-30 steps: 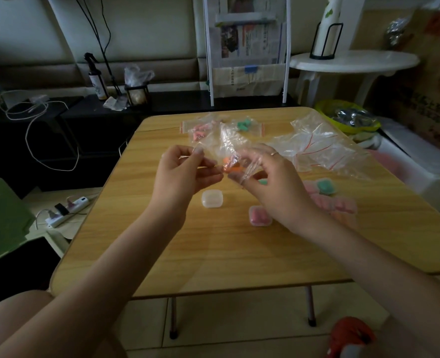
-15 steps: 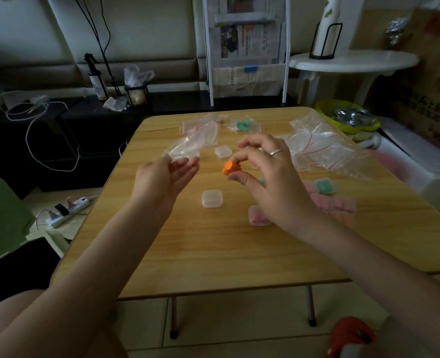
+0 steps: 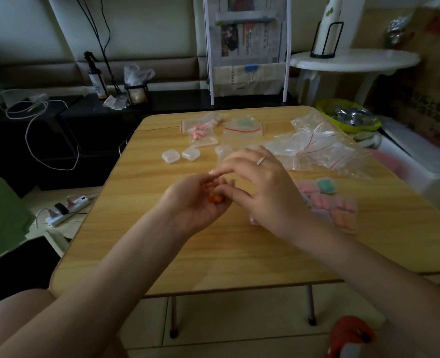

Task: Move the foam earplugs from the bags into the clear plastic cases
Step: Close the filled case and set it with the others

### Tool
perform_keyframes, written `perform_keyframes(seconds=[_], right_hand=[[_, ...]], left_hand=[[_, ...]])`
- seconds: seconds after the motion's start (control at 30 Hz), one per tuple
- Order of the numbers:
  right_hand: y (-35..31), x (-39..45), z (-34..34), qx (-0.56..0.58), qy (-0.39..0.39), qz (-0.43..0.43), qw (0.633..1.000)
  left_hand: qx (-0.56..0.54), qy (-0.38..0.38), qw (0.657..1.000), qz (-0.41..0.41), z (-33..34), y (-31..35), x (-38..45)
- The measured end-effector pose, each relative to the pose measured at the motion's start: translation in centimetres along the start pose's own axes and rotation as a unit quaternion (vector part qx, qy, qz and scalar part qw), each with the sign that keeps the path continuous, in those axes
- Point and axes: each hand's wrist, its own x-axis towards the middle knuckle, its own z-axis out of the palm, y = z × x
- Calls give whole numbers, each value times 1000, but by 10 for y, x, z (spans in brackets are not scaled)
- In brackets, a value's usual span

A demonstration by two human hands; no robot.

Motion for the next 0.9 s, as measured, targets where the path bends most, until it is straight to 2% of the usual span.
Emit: perform_keyframes(seconds=[0.07,0.17,0.3,0.43,0.53,0.63,0.7,0.77,0.83,0.9], right_hand=[[-1,1,-1,34,38,36,998],[6,3,-4,40,109,121,986],[18,5,-13,137,61,254,955],[25,9,-16,219,37,321,920],[29,9,-18,289,33,333,897],[49,9,-24,238,88,357,899],[67,8,-34,132,155,348,915],[78,7,-44,19,188,298,936],[83,3,-51,-72,188,237,950],[86,0,-52,-126,167,214,954]], left_hand=[[0,37,999,14,-2,4,5],[-4,46,999,2,-9,12,6],[24,18,998,-52,-15,16,6],[52,3,996,-67,-13,15,5],[62,19,997,-52,-14,17,6],[149,52,987,12,-15,22,8],[239,75,965,79,-16,25,9],[337,85,928,133,-16,28,7],[459,100,865,175,-17,29,5],[568,110,791,200,-17,28,4]])
